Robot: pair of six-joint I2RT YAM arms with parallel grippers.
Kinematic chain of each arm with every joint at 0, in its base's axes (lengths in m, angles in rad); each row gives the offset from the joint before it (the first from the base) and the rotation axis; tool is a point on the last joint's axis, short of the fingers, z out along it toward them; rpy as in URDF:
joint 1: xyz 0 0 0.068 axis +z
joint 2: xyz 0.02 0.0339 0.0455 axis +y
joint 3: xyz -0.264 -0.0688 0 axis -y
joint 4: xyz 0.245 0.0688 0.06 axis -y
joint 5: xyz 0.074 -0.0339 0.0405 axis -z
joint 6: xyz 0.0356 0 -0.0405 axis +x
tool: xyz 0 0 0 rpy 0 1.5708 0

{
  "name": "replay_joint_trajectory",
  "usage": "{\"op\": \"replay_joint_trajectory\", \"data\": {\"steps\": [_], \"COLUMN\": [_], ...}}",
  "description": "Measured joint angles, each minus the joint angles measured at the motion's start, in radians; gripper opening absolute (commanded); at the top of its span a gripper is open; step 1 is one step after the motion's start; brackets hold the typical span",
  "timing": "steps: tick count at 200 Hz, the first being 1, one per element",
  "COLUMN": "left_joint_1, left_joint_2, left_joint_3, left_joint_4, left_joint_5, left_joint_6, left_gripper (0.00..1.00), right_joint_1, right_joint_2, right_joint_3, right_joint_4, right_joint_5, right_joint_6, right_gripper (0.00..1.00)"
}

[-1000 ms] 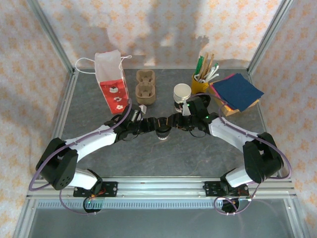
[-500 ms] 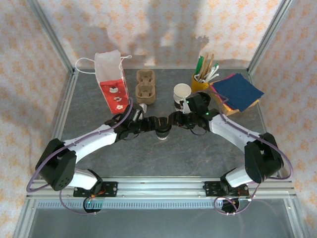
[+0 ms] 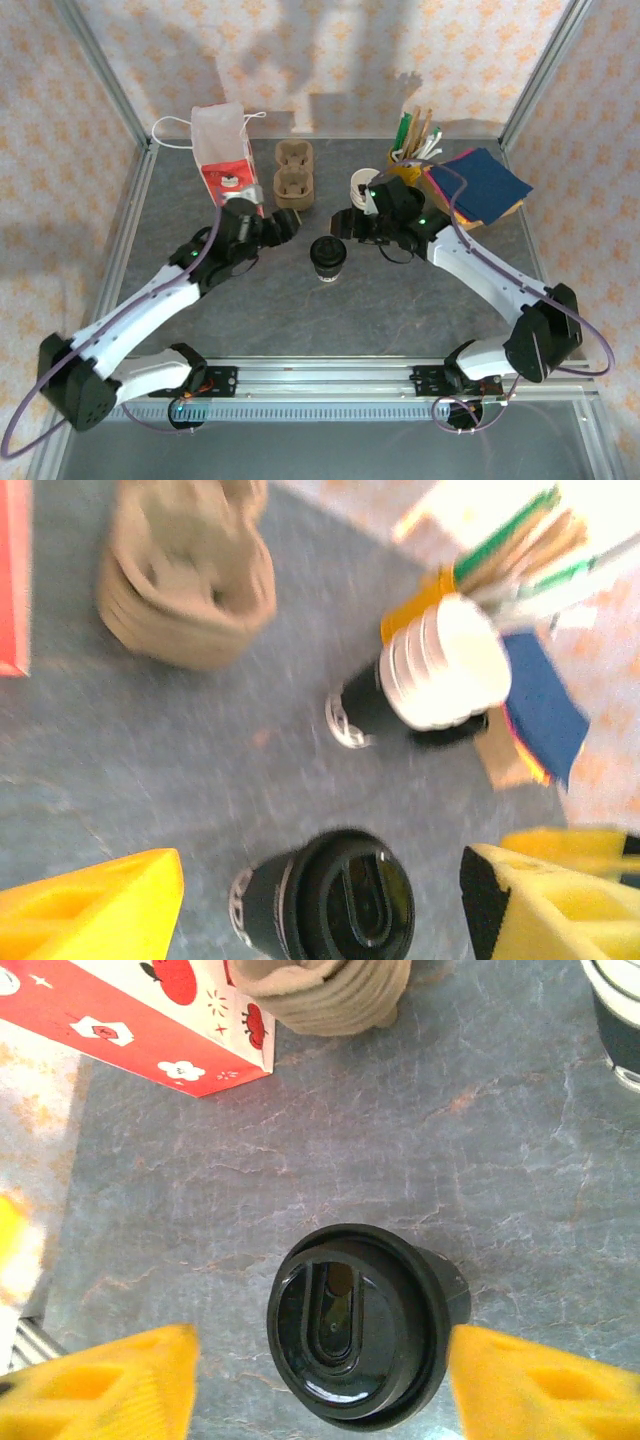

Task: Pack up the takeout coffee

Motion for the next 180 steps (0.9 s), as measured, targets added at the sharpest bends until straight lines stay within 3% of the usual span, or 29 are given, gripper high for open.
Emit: {"op": "replay_joint_trajectory", "data": {"steps": [26,56,127,180], "left_joint_1": [0.036,0.042,0.044,0.044], "left_joint_2": [-0.167,-0.285,-0.277,-0.275], "left_joint_3": [-0.037,-0.101,-0.136,-0.155], "left_joint_4": [-0.006,-0.007,-0.014,-0.014], "left_joint_5": [-0.121,-0.198,-0.223,-0.222], "left_joint_6": [-0.023,-0.042,-0.051,-0.051], "left_gripper": [0.78,0.78,0.78,0.78], "right_joint_1": [0.085,0.156,0.284,0.325], "right_joint_2": [-0.019,-0.020,0.089,0.188], "right_joint_3": [0.013,0.013,0.025,0.100], "right_joint_4": [-0.026,-0.055,-0.091,-0.139], "right_joint_5": [0.141,0.262,0.427,0.514], "right_joint_6": [-0.004,0.003,0.019,0.019], "right_gripper": [0.77,0.89,0.92,0.92]}}
